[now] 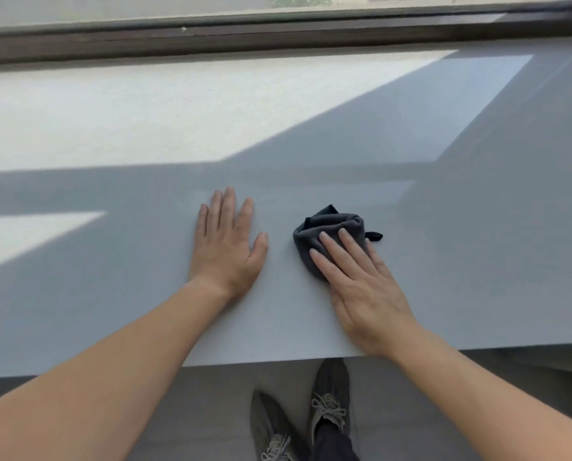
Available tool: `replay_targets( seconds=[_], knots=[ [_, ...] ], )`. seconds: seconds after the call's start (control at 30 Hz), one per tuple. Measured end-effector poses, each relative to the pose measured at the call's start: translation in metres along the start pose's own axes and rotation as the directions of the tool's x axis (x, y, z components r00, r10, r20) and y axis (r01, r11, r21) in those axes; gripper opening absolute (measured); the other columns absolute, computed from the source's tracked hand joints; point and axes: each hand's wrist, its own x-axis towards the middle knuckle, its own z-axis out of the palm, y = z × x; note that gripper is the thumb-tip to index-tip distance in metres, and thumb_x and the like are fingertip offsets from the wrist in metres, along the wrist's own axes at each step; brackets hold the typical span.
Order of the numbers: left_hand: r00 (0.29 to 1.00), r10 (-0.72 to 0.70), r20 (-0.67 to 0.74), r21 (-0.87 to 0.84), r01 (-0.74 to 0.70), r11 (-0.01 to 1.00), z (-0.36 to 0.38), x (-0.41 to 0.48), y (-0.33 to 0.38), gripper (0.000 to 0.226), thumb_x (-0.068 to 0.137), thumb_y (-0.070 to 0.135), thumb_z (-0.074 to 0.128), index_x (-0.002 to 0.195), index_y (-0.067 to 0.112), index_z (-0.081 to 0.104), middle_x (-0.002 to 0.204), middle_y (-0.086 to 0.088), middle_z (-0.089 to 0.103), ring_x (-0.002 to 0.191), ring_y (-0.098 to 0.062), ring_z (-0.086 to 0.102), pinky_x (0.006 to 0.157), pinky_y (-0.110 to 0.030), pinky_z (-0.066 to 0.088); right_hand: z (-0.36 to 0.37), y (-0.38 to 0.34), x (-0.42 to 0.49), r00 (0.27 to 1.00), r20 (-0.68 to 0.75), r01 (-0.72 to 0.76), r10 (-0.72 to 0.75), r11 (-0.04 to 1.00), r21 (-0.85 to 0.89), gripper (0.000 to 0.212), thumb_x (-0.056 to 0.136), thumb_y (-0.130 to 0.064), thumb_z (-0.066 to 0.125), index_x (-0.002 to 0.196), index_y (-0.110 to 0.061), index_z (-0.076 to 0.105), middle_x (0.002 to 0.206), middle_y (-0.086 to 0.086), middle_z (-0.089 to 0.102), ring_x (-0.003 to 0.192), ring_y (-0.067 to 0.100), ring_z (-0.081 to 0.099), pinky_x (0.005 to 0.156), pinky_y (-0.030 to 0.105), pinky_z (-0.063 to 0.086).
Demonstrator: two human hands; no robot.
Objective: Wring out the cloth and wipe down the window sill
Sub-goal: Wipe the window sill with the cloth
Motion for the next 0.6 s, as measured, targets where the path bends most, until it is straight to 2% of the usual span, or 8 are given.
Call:
replay_targets(
  seconds=[0.07, 0.13, 0.2, 0.3, 0.37, 0.43, 0.5, 0.6],
  knots=[
    [1.000, 0.002, 0.011, 0.009, -0.002, 1.000, 0.001, 0.001, -0.001, 0.076, 0.090, 0.055, 0.016, 0.158, 0.021, 0.012, 0.167, -0.008, -0.005, 0.153, -0.020, -0.013, 0.118, -0.033, -0.019, -0.006, 0.017, -0.004, 0.992, -0.005, -0.129, 0.129, 0.991, 0.019, 0.061, 0.094, -0.017, 0.046, 0.154, -0.021, 0.037, 0.165, -0.002, 0.023, 0.155, 0.021, 0.010, 0.125, 0.049, 0.011],
    [1.000, 0.000, 0.015, 0.013, 0.000, 1.000, 0.002, 0.001, 0.000, 0.076, 0.090, 0.055, 0.018, 0.158, 0.020, 0.012, 0.167, -0.009, -0.005, 0.153, -0.021, -0.012, 0.119, -0.035, -0.017, -0.008, 0.015, -0.005, 0.951, -0.030, -0.305, 0.307, 0.951, 0.048, 0.061, 0.097, -0.015, 0.045, 0.156, -0.021, 0.032, 0.166, -0.002, 0.018, 0.155, 0.021, 0.005, 0.125, 0.048, 0.005],
    [1.000, -0.005, 0.020, 0.011, 0.005, 1.000, 0.002, 0.000, 0.000, 0.077, 0.090, 0.056, 0.017, 0.158, 0.020, 0.012, 0.167, -0.009, -0.004, 0.153, -0.021, -0.012, 0.120, -0.036, -0.016, -0.002, -0.009, -0.012, 0.934, -0.064, -0.350, 0.351, 0.936, 0.026, 0.063, 0.097, -0.018, 0.046, 0.158, -0.020, 0.028, 0.168, 0.001, 0.014, 0.155, 0.025, 0.001, 0.125, 0.051, 0.005],
    [1.000, -0.006, 0.018, 0.009, 0.006, 1.000, 0.001, -0.001, 0.002, 0.078, 0.090, 0.056, 0.016, 0.158, 0.020, 0.012, 0.167, -0.009, -0.004, 0.153, -0.022, -0.012, 0.121, -0.038, -0.015, 0.012, -0.047, -0.038, 0.990, -0.034, -0.134, 0.134, 0.991, 0.003, 0.064, 0.095, -0.024, 0.048, 0.156, -0.020, 0.031, 0.167, 0.002, 0.017, 0.155, 0.027, 0.003, 0.123, 0.055, 0.014],
    [1.000, -0.005, 0.026, 0.005, 0.005, 1.000, 0.000, -0.002, 0.003, 0.077, 0.090, 0.055, 0.016, 0.158, 0.019, 0.011, 0.167, -0.009, -0.005, 0.153, -0.021, -0.012, 0.121, -0.038, -0.015, 0.014, -0.045, -0.053, 1.000, 0.009, 0.018, -0.018, 1.000, 0.003, 0.064, 0.093, -0.023, 0.051, 0.155, -0.020, 0.034, 0.167, 0.001, 0.020, 0.155, 0.025, 0.005, 0.123, 0.053, 0.016],
    [1.000, -0.005, 0.022, 0.002, 0.005, 1.000, 0.000, -0.004, 0.003, 0.074, 0.093, 0.054, 0.018, 0.158, 0.020, 0.011, 0.167, -0.008, -0.005, 0.153, -0.021, -0.012, 0.121, -0.038, -0.015, 0.007, -0.023, -0.060, 0.998, 0.011, 0.065, -0.065, 0.998, -0.008, 0.063, 0.093, -0.022, 0.051, 0.154, -0.022, 0.036, 0.166, -0.002, 0.022, 0.155, 0.022, 0.008, 0.123, 0.050, 0.016],
    [1.000, -0.002, 0.002, -0.005, 0.002, 1.000, 0.000, -0.003, 0.003, 0.069, 0.098, 0.050, 0.027, 0.158, 0.019, 0.013, 0.167, -0.009, -0.003, 0.153, -0.022, -0.011, 0.121, -0.038, -0.014, -0.001, 0.006, -0.066, 0.999, -0.017, -0.042, 0.042, 0.999, -0.019, 0.060, 0.095, -0.020, 0.046, 0.154, -0.022, 0.036, 0.166, -0.003, 0.021, 0.155, 0.020, 0.008, 0.124, 0.048, 0.013],
    [1.000, -0.022, -0.013, -0.053, 0.022, 0.998, -0.002, -0.001, 0.005, 0.065, 0.099, 0.045, 0.039, 0.156, 0.019, 0.021, 0.167, -0.010, 0.003, 0.153, -0.023, -0.006, 0.122, -0.039, -0.012, -0.007, 0.017, -0.070, 0.939, -0.072, -0.333, 0.335, 0.942, 0.040, 0.061, 0.096, -0.019, 0.042, 0.156, -0.022, 0.031, 0.167, -0.004, 0.017, 0.155, 0.020, 0.004, 0.124, 0.050, 0.012]
  ],
)
